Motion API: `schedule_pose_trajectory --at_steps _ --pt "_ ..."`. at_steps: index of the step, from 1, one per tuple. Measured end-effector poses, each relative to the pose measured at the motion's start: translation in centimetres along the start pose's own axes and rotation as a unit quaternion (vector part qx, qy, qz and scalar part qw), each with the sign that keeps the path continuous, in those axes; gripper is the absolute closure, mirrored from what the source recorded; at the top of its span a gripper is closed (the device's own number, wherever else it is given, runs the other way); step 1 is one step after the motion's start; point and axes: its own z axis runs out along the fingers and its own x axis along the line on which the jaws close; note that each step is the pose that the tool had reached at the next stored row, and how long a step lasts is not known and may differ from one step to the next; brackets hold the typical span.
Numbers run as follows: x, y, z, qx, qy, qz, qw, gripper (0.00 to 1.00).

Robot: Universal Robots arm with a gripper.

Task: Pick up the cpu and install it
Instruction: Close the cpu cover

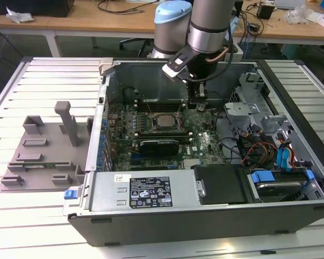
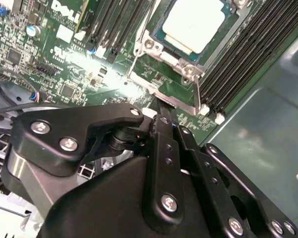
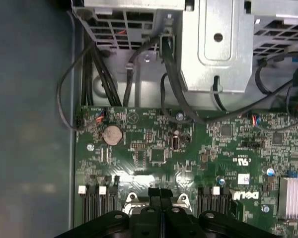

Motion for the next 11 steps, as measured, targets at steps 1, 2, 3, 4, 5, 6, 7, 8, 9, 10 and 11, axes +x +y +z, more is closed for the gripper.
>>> schedule_pose_trajectory --at_steps 1,2,3,4,5,6,7,8,9,10,11 --pt "0.01 -0.13 0.00 0.0000 0.0000 0.000 1.0000 0.89" --pt "0.01 -0.32 0.00 0.0000 0.0000 0.000 1.0000 0.89" --pt "0.01 -0.46 0.01 0.0000 0.0000 0.000 1.0000 0.89" --pt "0.02 -0.65 0.01 0.0000 0.0000 0.000 1.0000 0.89" --pt "0.02 -0.82 0.01 0.0000 0.0000 0.000 1.0000 0.89" --pt "0.03 -0.94 0.01 0.0000 0.0000 0.000 1.0000 0.89" --pt "0.03 -1.02 0.01 0.0000 0.0000 0.000 1.0000 0.89" --pt "0.03 -1.15 0.01 0.0000 0.0000 0.000 1.0000 0.89" --pt "0.03 -1.30 0.01 0.0000 0.0000 0.000 1.0000 0.89" --pt "0.04 -1.45 0.01 0.0000 0.0000 0.000 1.0000 0.89" --pt "0.04 -1.60 0.02 0.0000 0.0000 0.000 1.0000 0.89"
